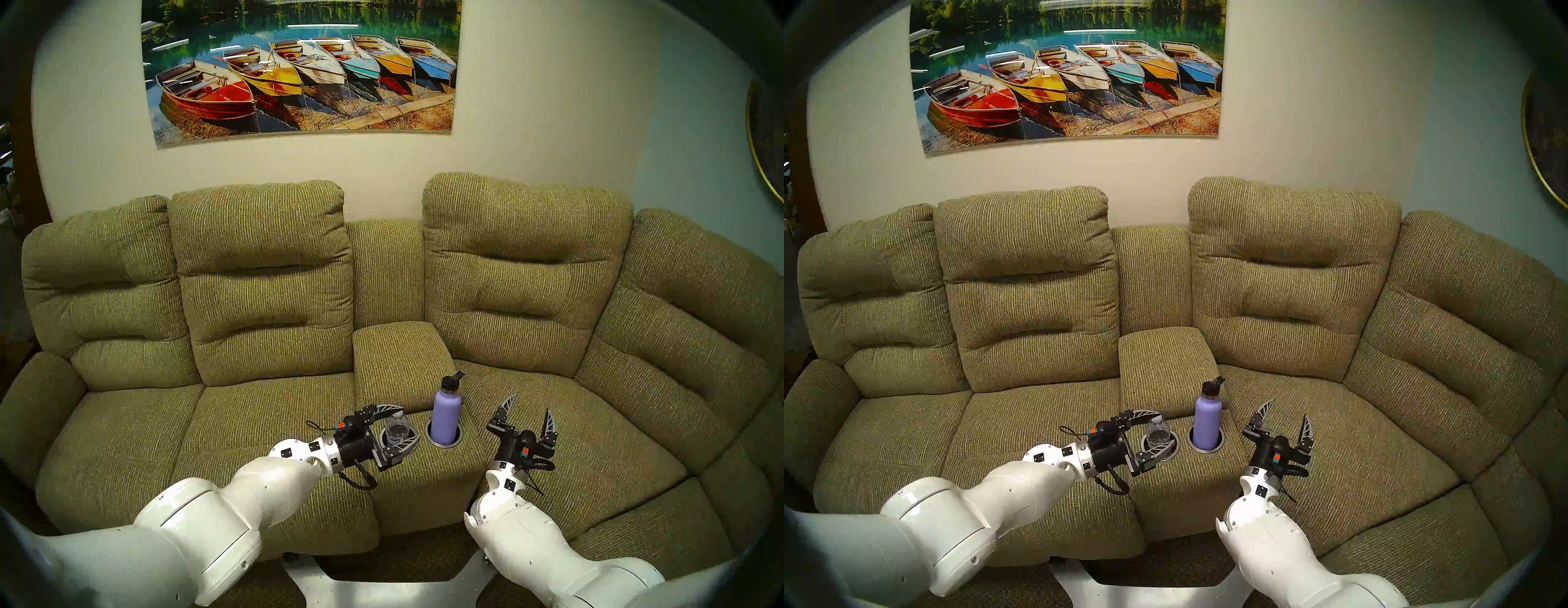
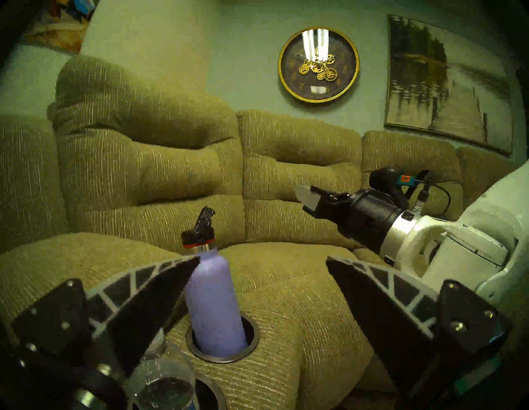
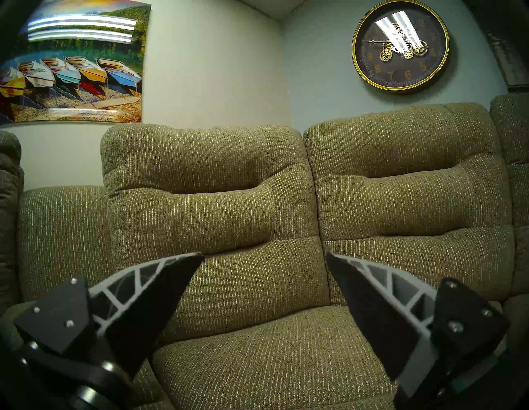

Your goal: Put bottles into cup holders

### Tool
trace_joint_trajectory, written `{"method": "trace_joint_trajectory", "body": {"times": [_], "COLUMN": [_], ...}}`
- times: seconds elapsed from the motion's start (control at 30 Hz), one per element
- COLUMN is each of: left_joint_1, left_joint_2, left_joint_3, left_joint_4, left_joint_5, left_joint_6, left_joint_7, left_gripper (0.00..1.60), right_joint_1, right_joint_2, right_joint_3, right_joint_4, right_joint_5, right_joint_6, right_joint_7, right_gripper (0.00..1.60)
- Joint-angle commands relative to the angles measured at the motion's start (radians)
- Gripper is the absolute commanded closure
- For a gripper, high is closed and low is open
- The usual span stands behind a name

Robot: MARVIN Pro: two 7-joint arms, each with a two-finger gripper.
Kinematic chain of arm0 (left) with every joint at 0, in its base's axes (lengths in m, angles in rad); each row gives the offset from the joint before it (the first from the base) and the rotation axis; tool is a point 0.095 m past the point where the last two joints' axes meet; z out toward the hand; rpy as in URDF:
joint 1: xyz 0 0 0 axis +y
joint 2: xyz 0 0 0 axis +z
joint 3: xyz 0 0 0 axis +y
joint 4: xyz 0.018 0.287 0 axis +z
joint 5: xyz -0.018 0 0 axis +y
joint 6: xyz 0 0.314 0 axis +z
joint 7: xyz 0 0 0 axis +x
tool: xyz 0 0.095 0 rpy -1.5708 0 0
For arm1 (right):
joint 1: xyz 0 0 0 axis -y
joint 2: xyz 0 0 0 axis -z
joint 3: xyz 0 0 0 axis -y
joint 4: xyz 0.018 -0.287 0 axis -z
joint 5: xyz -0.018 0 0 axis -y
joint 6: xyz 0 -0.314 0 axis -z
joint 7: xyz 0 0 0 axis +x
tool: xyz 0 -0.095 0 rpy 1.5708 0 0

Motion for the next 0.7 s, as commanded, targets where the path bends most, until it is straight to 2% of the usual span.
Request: {"method": "trace_joint_trajectory", "body": {"times": [0.0, 0.07, 0.1, 0.13, 0.17, 0.33, 0.43, 0.47, 0.67], "left_joint_1": [0.057, 0.087, 0.088, 0.106, 0.12, 0.17, 0.2, 0.198, 0.229], "left_joint_2": [0.032, 0.043, 0.038, 0.045, 0.047, 0.074, 0.114, 0.116, 0.169], "left_joint_3": [0.016, 0.032, 0.044, 0.043, 0.067, 0.103, 0.12, 0.127, 0.154], "left_joint_4": [-0.122, -0.176, -0.165, -0.199, -0.211, -0.287, -0.349, -0.337, -0.43], "left_joint_5": [-0.012, -0.007, -0.003, -0.01, 0.0, -0.006, -0.009, -0.007, -0.019], "left_joint_6": [-0.097, -0.113, -0.122, -0.12, -0.129, -0.141, -0.148, -0.155, -0.168], "left_joint_7": [-0.087, -0.054, -0.021, -0.032, -0.002, 0.018, 0.024, 0.038, 0.052], "left_gripper": [0.0, 0.0, 0.0, 0.0, 0.0, 0.0, 0.0, 0.0, 0.0], "right_joint_1": [-0.033, -0.055, -0.06, -0.067, -0.081, -0.109, -0.125, -0.129, -0.16], "right_joint_2": [0.033, 0.053, 0.059, 0.065, 0.072, 0.083, 0.09, 0.092, 0.108], "right_joint_3": [-0.005, -0.004, -0.004, -0.006, -0.009, -0.013, -0.013, -0.013, -0.011], "right_joint_4": [-0.044, -0.061, -0.066, -0.071, -0.084, -0.12, -0.147, -0.154, -0.209], "right_joint_5": [-0.009, -0.012, -0.015, -0.02, -0.025, -0.035, -0.037, -0.037, -0.038], "right_joint_6": [-0.004, -0.004, -0.004, -0.004, -0.004, -0.004, -0.004, -0.004, -0.004], "right_joint_7": [0.013, 0.016, 0.017, 0.021, 0.025, 0.031, 0.033, 0.034, 0.039], "right_gripper": [0.0, 0.0, 0.0, 0.0, 0.0, 0.0, 0.0, 0.0, 0.0]}}
